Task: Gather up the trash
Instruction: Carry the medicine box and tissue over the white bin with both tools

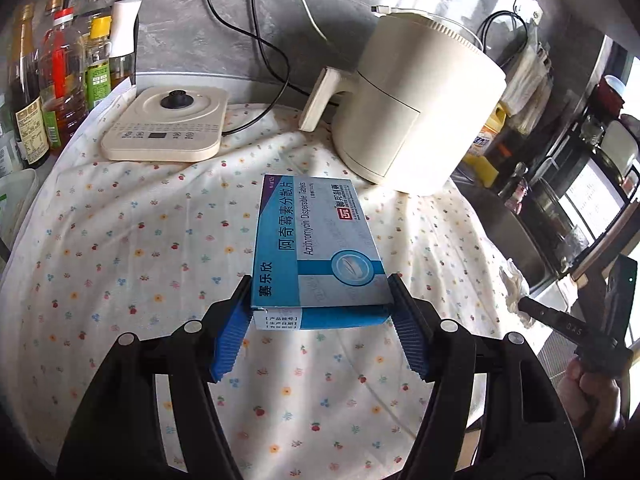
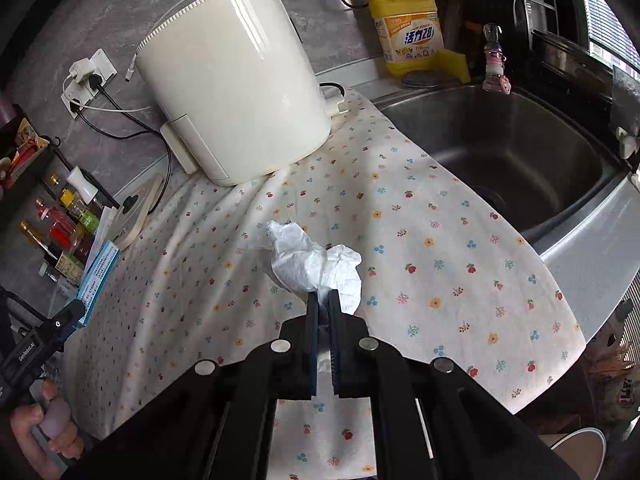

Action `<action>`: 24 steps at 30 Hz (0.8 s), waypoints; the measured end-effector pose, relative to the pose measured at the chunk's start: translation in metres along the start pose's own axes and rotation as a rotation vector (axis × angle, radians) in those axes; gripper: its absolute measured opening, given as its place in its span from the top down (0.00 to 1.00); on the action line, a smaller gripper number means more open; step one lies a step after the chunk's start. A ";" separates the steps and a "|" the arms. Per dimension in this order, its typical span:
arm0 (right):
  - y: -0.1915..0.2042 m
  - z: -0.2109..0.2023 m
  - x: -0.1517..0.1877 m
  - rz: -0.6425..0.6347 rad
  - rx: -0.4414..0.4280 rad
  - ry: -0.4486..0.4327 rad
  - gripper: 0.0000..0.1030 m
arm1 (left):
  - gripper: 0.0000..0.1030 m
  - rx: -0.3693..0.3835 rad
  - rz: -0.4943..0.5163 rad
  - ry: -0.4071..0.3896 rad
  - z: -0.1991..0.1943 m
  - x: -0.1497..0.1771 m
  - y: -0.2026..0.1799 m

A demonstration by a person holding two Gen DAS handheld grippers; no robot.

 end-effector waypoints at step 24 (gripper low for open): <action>-0.231 -0.195 0.078 0.339 0.350 -0.189 0.94 | 0.36 0.405 0.370 0.139 0.045 0.053 -0.285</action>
Point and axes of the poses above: each gripper's, at about its wrist camera, not at the fingertips, and z roughly the way its jaws point, y to its left, x to its underside, the point moved 1 cm from there along z, roughly the way its jaws point, and after that the axes turned 7 degrees about z, right-handed, at the moved point
